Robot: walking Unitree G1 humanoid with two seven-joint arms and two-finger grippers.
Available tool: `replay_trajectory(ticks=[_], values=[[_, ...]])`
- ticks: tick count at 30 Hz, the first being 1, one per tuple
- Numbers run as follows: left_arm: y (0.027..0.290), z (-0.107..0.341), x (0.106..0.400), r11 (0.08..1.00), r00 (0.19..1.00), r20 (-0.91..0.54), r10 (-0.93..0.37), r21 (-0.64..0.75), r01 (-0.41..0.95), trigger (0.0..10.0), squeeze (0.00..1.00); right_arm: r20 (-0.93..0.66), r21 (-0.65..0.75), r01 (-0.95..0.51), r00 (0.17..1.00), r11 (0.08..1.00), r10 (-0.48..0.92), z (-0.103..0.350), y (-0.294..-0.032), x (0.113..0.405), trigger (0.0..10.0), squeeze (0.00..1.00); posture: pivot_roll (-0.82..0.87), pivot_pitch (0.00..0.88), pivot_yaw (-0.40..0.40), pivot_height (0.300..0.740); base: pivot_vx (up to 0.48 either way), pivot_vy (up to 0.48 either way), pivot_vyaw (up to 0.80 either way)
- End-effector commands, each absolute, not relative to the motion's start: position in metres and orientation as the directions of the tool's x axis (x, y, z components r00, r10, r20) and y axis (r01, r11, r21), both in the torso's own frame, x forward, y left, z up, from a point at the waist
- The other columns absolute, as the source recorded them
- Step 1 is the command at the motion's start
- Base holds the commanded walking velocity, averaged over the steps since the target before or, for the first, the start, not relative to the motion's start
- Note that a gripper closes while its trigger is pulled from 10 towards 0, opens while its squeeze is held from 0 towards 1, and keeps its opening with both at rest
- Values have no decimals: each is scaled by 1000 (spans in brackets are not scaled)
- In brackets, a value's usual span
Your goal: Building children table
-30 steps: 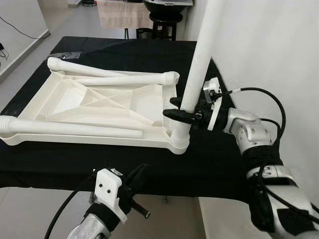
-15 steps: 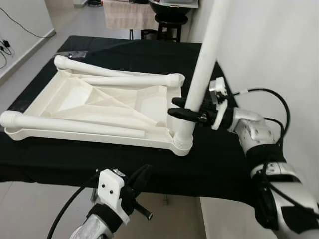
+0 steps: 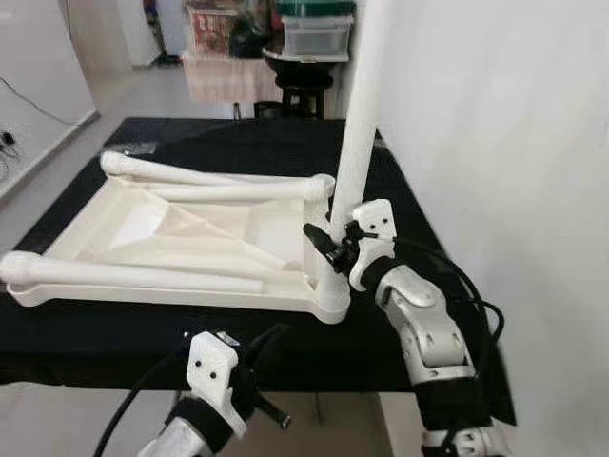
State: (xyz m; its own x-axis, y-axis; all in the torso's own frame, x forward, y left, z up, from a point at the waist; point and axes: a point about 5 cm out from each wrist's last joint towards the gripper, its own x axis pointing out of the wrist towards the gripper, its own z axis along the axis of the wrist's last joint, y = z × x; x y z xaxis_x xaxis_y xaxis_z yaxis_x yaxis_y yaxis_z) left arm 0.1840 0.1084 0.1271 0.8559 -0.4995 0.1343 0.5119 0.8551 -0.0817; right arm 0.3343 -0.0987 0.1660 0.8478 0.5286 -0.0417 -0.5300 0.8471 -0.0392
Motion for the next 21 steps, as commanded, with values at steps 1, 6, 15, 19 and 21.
replay_trajectory(ticks=[1,6,15,19,21], values=[[110,123,185,859,861,126,-493,-90,504,10000,0,-229,-46,-532,829,845,510,136,-106,332,4510,0,56,50,-75,740,0,0,0],[109,122,185,858,861,125,-493,-91,505,10000,0,-194,-38,-613,779,789,596,154,-105,335,10000,1000,50,51,-77,740,0,0,0],[106,119,187,853,857,123,-501,-97,512,10000,0,-103,-63,-858,514,510,851,194,-115,355,10000,0,73,48,-89,740,0,0,0],[106,118,185,853,857,120,-502,-98,513,10000,0,-167,-66,-941,339,333,926,186,-115,355,10000,0,91,48,-101,740,0,0,0],[106,117,185,853,857,118,-502,-98,513,10000,0,-175,-48,-956,294,291,940,185,-113,356,10000,0,91,48,-101,740,0,0,0]])
